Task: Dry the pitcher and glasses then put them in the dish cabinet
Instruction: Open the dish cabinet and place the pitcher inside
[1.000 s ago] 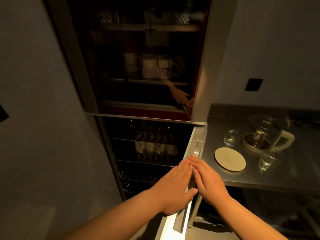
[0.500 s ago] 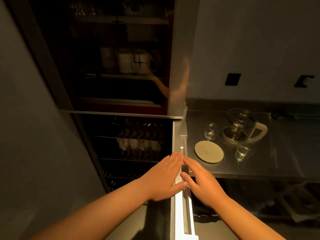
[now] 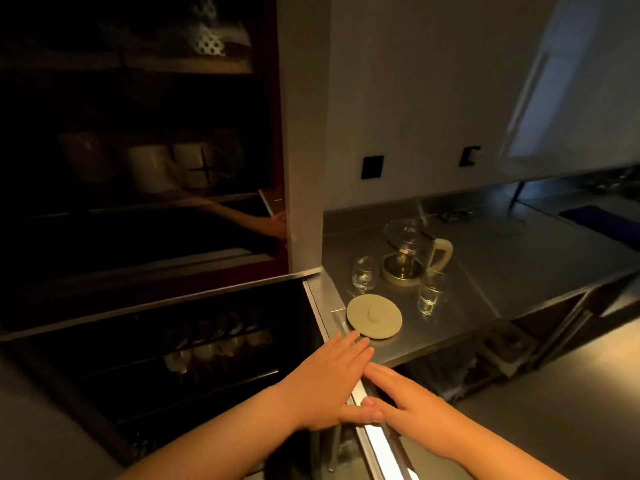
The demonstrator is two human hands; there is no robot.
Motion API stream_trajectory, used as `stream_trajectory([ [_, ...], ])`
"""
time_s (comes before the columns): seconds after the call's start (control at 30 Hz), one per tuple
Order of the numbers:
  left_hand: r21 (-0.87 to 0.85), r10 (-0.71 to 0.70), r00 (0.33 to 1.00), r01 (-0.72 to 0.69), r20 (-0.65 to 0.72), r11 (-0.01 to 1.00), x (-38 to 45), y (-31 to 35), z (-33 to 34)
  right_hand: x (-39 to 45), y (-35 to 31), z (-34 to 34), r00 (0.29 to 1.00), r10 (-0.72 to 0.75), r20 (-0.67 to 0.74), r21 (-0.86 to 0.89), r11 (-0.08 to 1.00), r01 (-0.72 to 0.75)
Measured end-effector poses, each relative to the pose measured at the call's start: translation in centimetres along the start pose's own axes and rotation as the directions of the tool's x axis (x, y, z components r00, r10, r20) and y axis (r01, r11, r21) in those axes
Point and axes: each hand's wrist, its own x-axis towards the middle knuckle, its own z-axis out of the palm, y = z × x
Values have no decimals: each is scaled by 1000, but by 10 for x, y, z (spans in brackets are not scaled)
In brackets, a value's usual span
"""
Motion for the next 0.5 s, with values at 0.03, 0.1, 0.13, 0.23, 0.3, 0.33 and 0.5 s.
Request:
stream_trajectory([
  [0.03, 1, 38, 999, -38, 7, 999, 2, -6, -1, 1, -2, 1, 1000, 25, -9, 9, 1000, -25],
  [0.1, 3, 112, 994, -112, 12, 994, 7, -19, -4, 4, -6, 2, 998, 63, -28, 27, 998, -62],
  [0.13, 7, 145, 989, -145, 11, 989, 10, -25, -6, 6, -8, 4, 996, 78, -45, 31, 997, -77],
  [0.23, 9, 211, 977, -211, 27, 977, 21, -42, -13, 14, -14, 6, 982, 141, -128, 64, 989, -133],
  [0.3, 5, 232, 972, -233, 38, 973, 30, -54, -13, 22, -14, 8, 968, 160, -195, 88, 985, -145],
  [0.33, -7, 241, 970, -241, 27, 970, 33, -58, -14, 27, -13, 9, 962, 165, -217, 87, 985, -149],
  [0.5, -30, 267, 964, -266, 17, 964, 44, -74, -24, 45, -11, 9, 941, 188, -283, 77, 982, -173],
])
